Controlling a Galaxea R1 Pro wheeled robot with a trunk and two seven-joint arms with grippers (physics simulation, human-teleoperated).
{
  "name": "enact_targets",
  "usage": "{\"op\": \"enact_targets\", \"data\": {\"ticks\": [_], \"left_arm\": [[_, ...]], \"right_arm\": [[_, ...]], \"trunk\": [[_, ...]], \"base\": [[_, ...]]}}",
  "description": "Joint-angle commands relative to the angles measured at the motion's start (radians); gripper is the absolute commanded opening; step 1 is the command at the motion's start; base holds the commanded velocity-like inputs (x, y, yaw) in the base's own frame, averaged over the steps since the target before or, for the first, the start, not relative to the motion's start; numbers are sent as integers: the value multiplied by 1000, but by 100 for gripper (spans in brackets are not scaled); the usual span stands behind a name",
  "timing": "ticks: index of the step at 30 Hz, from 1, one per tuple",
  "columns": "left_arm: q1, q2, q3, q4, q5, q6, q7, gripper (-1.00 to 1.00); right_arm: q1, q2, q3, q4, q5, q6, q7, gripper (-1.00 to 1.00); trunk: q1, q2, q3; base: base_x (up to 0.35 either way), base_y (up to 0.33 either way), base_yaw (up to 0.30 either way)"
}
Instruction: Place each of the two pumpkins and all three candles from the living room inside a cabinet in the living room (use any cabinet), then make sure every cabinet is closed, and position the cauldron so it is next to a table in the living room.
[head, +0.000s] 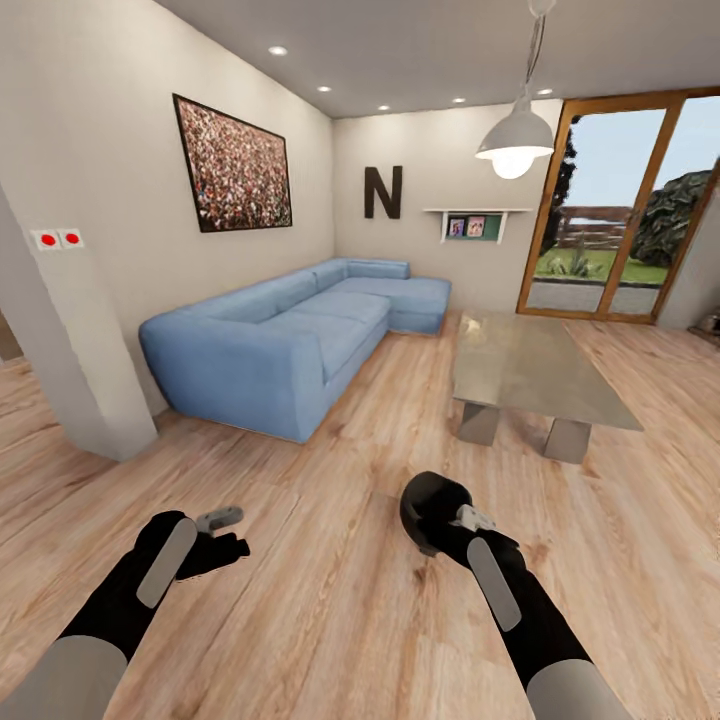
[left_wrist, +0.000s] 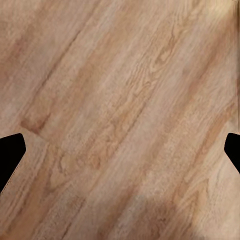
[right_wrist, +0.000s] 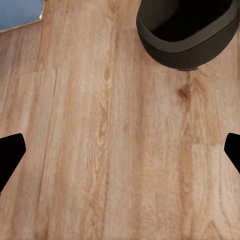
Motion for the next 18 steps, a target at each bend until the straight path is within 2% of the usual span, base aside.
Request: {"op": "enact_targets", "data": {"ticks": [1,6,18], "left_arm": [[0,1,-3,-2,10,1,10,100],[0,2,-12,-2,10,1,10,100],[0,2,-17,-2,10,1,10,100]], "right_arm": [[-1,0,2,-1,-11,2,-10,100],[-1,0,2,0,-11,2,-11,100],[-1,-4,2,-2,-12,3,-9,100]], "trunk": [[0,0,-2],[0,0,-5],[0,0,-8]], "base": [[248,195,-269],[260,148,-269],[278,10,-272]]}}
